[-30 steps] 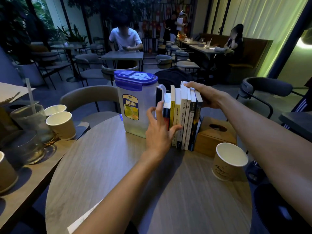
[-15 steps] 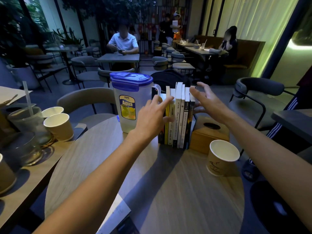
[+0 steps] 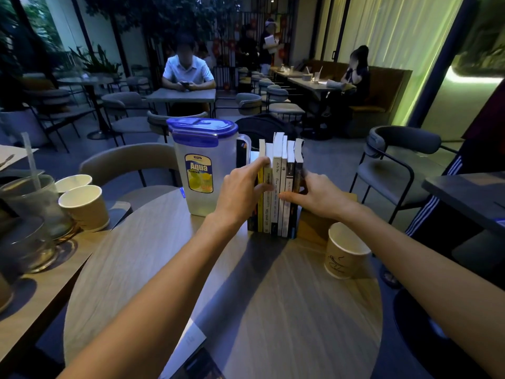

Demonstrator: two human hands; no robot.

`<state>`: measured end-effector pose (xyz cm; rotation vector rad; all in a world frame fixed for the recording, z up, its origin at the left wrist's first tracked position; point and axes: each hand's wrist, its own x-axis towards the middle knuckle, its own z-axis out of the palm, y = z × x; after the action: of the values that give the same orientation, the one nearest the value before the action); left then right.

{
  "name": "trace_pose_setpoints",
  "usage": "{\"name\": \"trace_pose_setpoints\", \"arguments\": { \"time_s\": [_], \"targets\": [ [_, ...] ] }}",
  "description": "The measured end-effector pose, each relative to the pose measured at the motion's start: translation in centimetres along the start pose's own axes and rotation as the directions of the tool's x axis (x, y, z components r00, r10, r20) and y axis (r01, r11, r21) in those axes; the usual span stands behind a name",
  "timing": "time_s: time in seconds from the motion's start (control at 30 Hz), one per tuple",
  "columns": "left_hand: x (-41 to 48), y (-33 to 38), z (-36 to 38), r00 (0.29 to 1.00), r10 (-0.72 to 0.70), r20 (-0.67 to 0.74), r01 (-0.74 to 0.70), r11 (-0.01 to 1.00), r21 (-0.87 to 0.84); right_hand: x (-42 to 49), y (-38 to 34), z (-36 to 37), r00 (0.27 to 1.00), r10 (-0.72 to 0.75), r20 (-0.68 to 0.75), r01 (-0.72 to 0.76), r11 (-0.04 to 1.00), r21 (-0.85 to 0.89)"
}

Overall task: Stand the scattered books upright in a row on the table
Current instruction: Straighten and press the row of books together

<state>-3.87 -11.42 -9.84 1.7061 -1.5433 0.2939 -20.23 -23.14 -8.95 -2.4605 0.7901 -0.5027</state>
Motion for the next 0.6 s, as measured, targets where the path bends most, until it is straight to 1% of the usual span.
{"name": "trace_pose_setpoints", "arguments": {
  "time_s": [0.13, 0.27, 0.47, 0.6],
  "targets": [
    [0.01, -0.08, 0.04, 1.000, -0.002, -0.002, 0.002, 1.000, 0.006, 0.09, 0.07, -0.33, 1.000, 0.007, 0.027, -0.007, 1.000, -0.018],
    [0.12, -0.21, -0.07, 1.000, 0.005, 0.007, -0.005, 1.000, 0.020, 0.00, -0.14, -0.82, 1.000, -0.004, 0.003, 0.004, 1.000, -0.008],
    [-0.16, -0.69, -0.46, 0.996, 0.007, 0.094, -0.013, 0.998, 0.065, 0.11, -0.23, -0.88, 1.000, -0.007, -0.019, 0.007, 1.000, -0.012],
    [-0.13, -0.77, -0.60, 0.995, -0.008, 0.098, 0.000, 0.997, 0.077, 0.06, -0.36, -1.01, 1.000, -0.004, -0.020, 0.004, 1.000, 0.000]
  ]
}}
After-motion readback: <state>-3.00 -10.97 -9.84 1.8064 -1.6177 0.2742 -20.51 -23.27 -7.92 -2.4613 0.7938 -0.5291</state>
